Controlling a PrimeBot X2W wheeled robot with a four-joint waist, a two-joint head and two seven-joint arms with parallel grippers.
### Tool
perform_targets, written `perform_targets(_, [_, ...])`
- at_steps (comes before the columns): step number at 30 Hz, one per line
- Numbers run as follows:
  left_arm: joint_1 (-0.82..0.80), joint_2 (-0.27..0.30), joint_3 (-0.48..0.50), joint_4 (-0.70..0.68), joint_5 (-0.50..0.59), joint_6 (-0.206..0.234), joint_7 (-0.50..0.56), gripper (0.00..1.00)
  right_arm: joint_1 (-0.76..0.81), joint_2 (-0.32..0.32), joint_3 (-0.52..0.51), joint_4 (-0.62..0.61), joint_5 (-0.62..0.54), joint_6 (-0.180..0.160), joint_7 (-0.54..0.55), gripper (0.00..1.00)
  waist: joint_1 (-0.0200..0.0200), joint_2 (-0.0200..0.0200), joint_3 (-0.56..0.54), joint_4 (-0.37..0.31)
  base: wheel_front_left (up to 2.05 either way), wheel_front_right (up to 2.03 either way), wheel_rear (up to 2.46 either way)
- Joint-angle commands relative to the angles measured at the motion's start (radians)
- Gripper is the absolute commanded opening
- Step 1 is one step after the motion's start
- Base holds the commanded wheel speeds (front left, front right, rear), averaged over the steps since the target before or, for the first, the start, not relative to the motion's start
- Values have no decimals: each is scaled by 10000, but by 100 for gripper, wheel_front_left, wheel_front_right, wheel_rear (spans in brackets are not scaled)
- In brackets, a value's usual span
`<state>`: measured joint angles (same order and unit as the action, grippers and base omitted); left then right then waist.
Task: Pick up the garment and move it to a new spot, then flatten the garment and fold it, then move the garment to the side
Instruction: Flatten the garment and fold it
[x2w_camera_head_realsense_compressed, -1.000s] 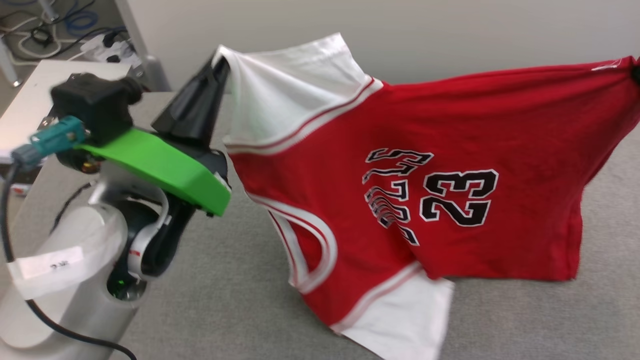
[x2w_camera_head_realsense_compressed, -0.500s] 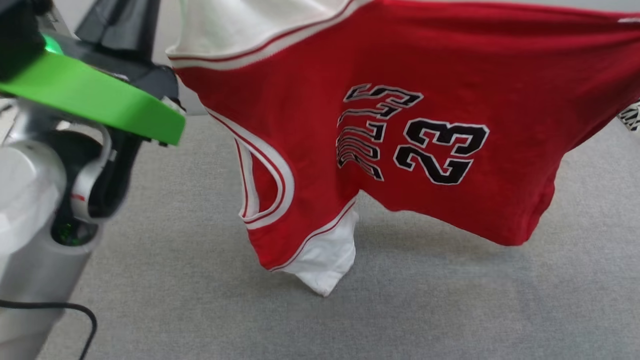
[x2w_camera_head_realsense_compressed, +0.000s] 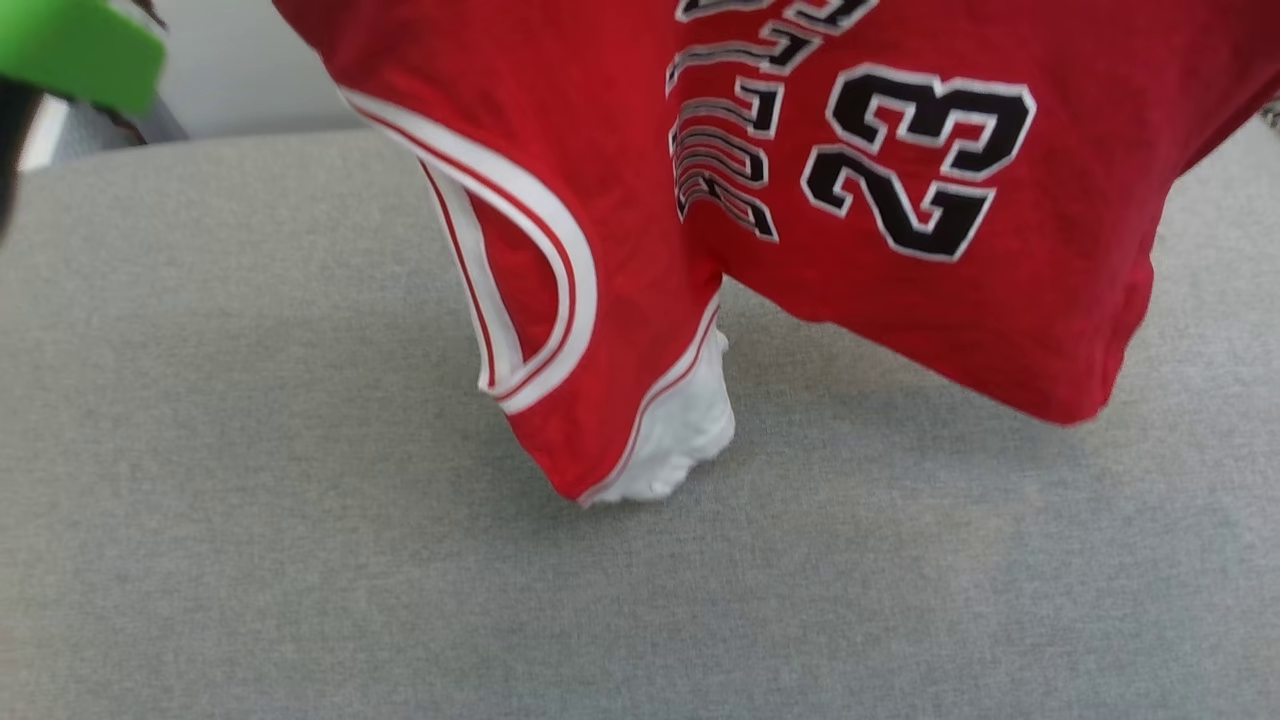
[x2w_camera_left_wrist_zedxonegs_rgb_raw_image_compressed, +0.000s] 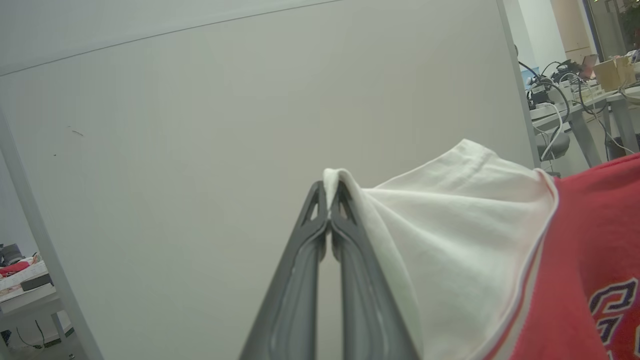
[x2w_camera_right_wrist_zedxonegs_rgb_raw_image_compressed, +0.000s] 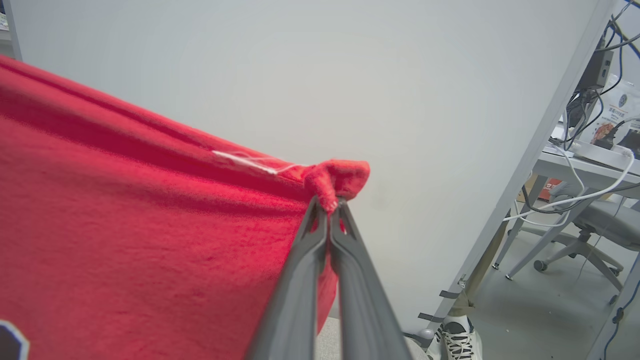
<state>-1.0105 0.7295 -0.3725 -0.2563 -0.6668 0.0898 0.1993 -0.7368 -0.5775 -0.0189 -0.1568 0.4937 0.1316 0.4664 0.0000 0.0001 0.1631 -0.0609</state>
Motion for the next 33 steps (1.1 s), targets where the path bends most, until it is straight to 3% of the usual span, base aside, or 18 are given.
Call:
perform_targets(1, [-541,177,23,213,110,-194,138,0,-422,-29,104,198,-109,-9,-125,0,0,-1,1089,-144,0,0,0])
perform_targets(6, [-1918,105,-52,1295,-63,-769,550,0,-1791,-18,649,1062,-303,-9,-571,0,0,-1,2075,-165,0,0,0])
perform_targets(9, [-2949,185,-130,2046,148,-1165,690,0,-2777,104,994,1794,-388,-9,-826,0,0,-1,2684,-216,0,0,0])
perform_targets(15, [-5337,-174,-474,3753,741,-1744,542,0,-4907,398,1538,3364,-660,-9,-1536,0,0,-1,3919,-274,0,0,0])
perform_targets(26, [-9662,-1469,-1188,7572,2224,-2116,-2275,0,-8448,1386,1690,6865,-1751,-9,-3802,0,0,-1,5177,-302,0,0,0])
perform_targets(33, [-9869,-2089,-1678,9520,2259,-2175,-3700,0,-9092,1656,1875,8348,-2095,-9,-4918,0,0,-1,5464,-69,0,0,0])
